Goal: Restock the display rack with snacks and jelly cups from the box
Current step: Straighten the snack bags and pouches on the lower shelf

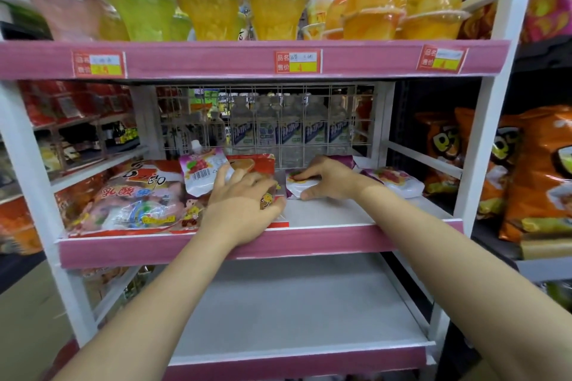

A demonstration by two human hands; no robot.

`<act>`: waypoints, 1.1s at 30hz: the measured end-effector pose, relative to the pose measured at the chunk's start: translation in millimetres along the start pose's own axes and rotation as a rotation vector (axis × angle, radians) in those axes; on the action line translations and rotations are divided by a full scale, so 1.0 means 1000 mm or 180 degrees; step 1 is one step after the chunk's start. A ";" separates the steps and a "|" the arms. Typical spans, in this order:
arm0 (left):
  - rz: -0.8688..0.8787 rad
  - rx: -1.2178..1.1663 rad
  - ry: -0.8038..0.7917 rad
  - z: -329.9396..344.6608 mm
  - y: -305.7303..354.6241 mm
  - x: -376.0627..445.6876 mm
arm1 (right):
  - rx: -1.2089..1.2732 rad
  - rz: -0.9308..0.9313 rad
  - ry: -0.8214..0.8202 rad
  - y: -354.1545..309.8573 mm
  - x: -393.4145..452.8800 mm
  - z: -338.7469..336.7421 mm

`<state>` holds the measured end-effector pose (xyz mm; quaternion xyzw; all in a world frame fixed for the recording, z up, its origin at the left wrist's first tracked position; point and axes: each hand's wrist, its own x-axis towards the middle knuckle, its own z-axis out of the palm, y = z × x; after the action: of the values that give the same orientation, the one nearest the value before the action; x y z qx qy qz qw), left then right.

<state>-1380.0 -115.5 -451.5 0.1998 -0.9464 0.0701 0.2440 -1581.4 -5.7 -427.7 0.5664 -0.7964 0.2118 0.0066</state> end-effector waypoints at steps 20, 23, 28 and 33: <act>0.0012 0.0119 -0.0059 0.002 -0.002 0.001 | -0.0410 0.1000 0.0691 0.059 0.000 -0.006; 0.0019 0.0104 -0.0089 0.001 -0.001 0.000 | -0.0181 0.1144 0.0996 0.063 -0.005 -0.008; 0.0074 0.0127 0.0083 0.001 0.010 0.003 | -0.0012 0.1360 0.1144 0.065 -0.004 -0.009; 0.0163 -0.0325 -0.0002 0.010 0.038 0.005 | -0.0321 0.1430 0.0894 0.070 -0.002 -0.007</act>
<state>-1404.2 -84.8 -458.9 0.1629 -0.9536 0.0279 0.2516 -1645.2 17.6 -444.7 0.3395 -0.9029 0.2445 0.0982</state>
